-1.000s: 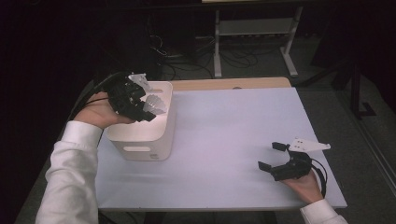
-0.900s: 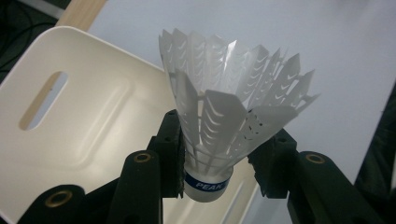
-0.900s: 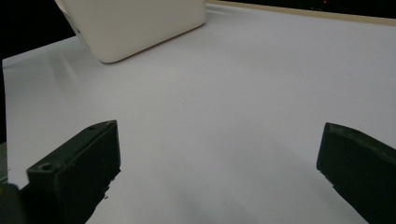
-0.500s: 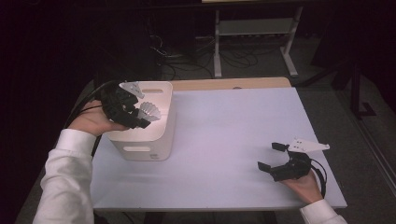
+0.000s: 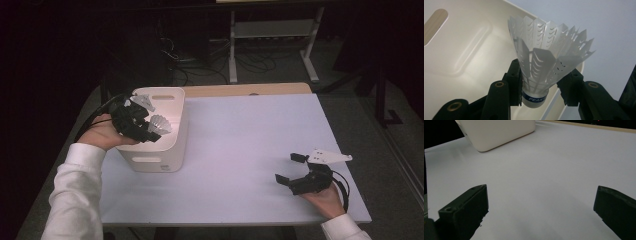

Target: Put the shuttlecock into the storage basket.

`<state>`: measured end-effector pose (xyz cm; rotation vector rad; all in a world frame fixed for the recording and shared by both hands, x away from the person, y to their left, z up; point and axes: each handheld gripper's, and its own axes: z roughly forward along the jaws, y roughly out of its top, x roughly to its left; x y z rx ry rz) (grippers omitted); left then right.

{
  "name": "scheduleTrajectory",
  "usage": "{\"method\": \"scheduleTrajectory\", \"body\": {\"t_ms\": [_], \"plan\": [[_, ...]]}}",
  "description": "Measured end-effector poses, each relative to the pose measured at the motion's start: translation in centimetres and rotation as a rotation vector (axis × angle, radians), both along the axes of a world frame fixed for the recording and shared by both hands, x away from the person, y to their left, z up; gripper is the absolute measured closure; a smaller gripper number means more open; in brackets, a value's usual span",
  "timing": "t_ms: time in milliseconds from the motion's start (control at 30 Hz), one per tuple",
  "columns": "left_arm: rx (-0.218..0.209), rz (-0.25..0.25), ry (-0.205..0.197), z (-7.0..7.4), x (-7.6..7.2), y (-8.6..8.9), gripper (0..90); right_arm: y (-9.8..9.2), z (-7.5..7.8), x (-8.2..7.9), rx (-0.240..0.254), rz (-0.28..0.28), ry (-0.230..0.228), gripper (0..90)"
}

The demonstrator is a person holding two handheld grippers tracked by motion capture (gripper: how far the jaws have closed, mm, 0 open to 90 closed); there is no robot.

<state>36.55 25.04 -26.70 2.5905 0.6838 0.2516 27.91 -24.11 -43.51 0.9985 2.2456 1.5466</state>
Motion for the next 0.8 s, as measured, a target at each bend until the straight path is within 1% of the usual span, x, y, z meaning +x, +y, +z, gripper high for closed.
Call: {"method": "scheduleTrajectory", "body": {"t_ms": [33, 167, 233, 267, 300, 333, 400, 500, 600, 667, 700, 767, 800], "plan": [[0.001, -0.003, 0.001, -0.1, 0.0, 0.1, 58.2, 0.0, 0.0, 0.0, 0.001, 0.0, -0.001, 0.0], [0.004, 0.014, 0.001, -0.7, 0.1, 0.4, 57.5, 0.0, 0.0, 0.0, 0.002, 0.002, -0.001, 0.0], [0.001, 0.015, 0.005, -0.9, 0.2, 0.7, 57.4, 0.0, 0.0, 0.0, -0.002, 0.003, -0.001, 0.0], [-0.009, 0.022, 0.007, -1.0, 0.3, 0.8, 57.5, 0.1, 0.0, 0.0, -0.002, 0.003, 0.0, 0.0], [-0.005, 0.02, 0.008, -1.1, 0.4, 1.0, 57.4, 0.1, 0.0, 0.0, -0.003, 0.004, 0.001, 0.0], [-0.014, 0.031, 0.011, -1.2, 0.4, 1.1, 57.5, 0.1, 0.0, 0.0, -0.003, 0.004, 0.001, 0.0], [-0.018, 0.037, 0.013, -1.5, 0.5, 1.2, 57.5, 0.1, 0.0, 0.0, -0.003, 0.004, 0.0, 0.0], [-0.002, 0.039, 0.026, -2.0, 0.7, 1.3, 56.7, 0.1, 0.0, 0.0, -0.004, 0.006, 0.003, 0.0], [-0.002, 0.042, 0.035, -2.3, 0.9, 1.3, 56.7, 0.2, -0.1, 0.0, -0.005, 0.007, 0.009, 0.0], [0.012, 0.044, 0.038, -2.6, 1.0, 1.2, 56.4, 0.2, -0.1, 0.0, -0.006, 0.01, 0.009, 0.0], [0.024, 0.038, 0.035, -2.7, 1.1, 1.1, 56.0, 0.2, -0.1, 0.0, -0.006, 0.012, 0.007, 0.0], [0.044, 0.043, 0.031, -3.0, 1.1, 0.9, 54.0, 0.3, -0.1, 0.0, -0.006, 0.016, 0.007, 0.0], [0.048, 0.048, 0.037, -3.2, 1.1, 0.8, 53.7, 0.3, -0.1, 0.0, -0.005, 0.016, 0.009, 0.0]]}}
